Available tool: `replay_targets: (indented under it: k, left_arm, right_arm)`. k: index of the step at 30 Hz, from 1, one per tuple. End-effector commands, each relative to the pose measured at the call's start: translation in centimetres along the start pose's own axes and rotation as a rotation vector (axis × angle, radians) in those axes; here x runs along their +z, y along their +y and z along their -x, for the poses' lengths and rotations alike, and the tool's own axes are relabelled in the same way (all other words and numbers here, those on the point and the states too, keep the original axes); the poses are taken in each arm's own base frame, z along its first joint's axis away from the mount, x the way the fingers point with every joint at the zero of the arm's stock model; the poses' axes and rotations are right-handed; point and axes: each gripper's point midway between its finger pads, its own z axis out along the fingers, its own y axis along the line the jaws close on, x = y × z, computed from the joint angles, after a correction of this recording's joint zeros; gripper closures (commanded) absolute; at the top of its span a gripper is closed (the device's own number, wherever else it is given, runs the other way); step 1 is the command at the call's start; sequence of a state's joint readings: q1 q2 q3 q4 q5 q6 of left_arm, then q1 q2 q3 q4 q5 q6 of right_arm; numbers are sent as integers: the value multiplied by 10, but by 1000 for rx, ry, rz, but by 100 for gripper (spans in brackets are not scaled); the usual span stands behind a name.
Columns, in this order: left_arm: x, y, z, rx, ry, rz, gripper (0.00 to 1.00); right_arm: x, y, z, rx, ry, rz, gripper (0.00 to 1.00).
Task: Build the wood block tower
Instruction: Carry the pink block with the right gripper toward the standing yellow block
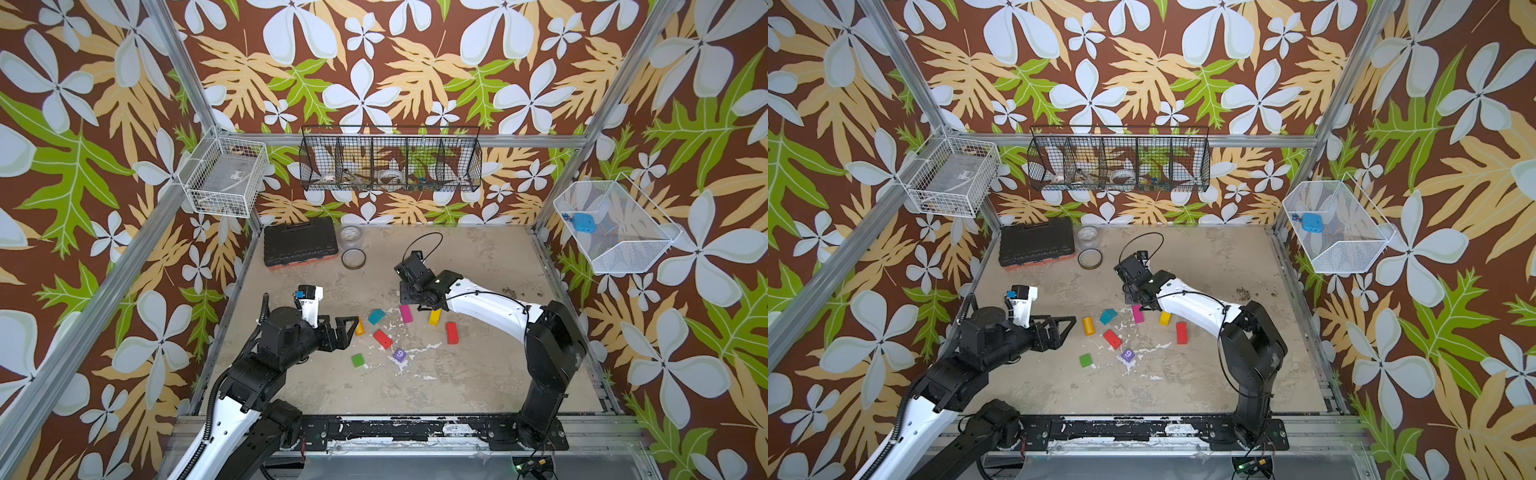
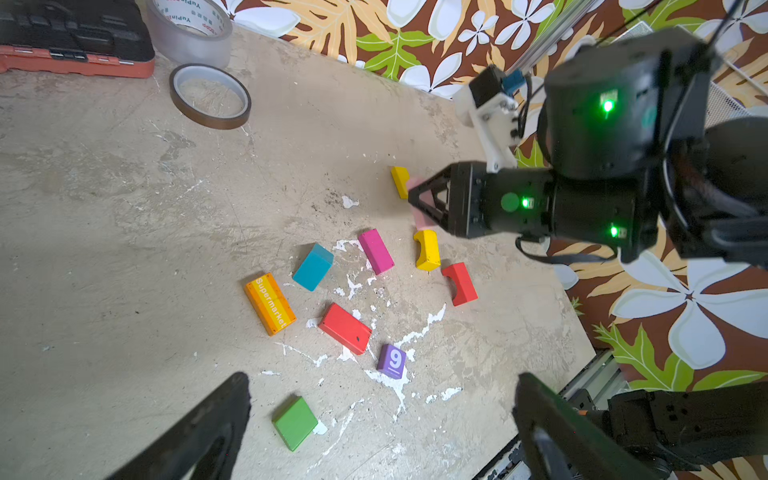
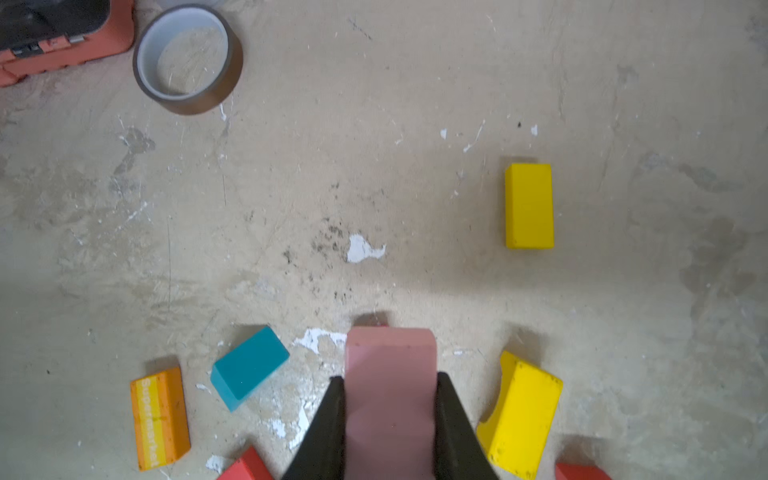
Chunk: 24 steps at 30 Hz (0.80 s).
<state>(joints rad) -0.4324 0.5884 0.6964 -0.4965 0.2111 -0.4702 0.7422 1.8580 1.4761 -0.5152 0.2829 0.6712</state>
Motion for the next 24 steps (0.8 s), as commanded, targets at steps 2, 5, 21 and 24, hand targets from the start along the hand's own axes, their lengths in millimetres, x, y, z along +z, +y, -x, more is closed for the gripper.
replay_targets:
  k: [2,5,21,24]
  left_arm:
    - [1,-3,3,5,-10,-15,0]
    - [1,-3,2,5,-4,-16,0]
    - [0,-3,3,6,-10,-15,0]
    - [0,-4,3,6,-9,-19,0]
  right_arm:
    - [10,9,27,-23,-10,-3,84]
    - [25,15,23,-66,4,6,84]
    - [90,-16,-23,-183,136,-40,90]
    - [97,-19,-27,-191,146,-54,89]
